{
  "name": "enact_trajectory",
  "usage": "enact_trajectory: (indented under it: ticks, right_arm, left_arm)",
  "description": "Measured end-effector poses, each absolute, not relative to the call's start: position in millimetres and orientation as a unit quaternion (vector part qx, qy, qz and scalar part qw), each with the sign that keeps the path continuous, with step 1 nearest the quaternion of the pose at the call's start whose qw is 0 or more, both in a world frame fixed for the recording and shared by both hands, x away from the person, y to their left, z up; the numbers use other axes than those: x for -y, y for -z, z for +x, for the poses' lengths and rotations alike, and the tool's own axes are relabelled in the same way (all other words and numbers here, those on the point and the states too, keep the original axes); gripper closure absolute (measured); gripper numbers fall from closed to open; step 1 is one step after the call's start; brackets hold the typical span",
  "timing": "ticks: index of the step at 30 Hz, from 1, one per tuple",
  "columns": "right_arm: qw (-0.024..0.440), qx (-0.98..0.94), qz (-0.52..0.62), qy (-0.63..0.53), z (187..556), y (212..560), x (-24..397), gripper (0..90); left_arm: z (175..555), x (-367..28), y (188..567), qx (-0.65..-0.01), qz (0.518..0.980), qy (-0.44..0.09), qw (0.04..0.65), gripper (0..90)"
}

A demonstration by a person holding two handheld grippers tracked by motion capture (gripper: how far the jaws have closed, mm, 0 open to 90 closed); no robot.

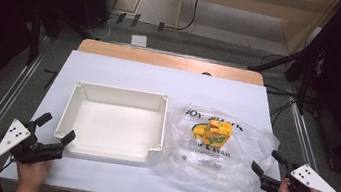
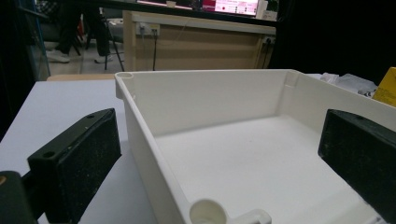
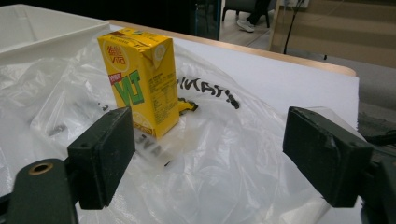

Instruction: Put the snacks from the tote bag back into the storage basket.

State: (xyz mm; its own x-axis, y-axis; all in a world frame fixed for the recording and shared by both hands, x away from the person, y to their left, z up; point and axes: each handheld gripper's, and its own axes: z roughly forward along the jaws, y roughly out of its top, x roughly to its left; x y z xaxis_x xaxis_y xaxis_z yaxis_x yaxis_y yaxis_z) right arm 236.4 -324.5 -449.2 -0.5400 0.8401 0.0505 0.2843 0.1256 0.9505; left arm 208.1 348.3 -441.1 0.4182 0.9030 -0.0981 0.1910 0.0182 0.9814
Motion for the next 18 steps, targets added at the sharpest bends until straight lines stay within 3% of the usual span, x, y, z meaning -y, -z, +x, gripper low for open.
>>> enact_trajectory:
  ticks: [12,18]
  right_arm:
    - [0.244,-0.746,0.368,-0.499,254,426,311,22.9]
    - [0.206,-0.781,0.336,-0.484,271,416,305,27.8]
  left_arm:
    - [207,-351,441,-0.437,0.619,-0.309,0.575,0.0]
    - [207,-352,441,-0.436,0.62,-0.308,0.576,0.0]
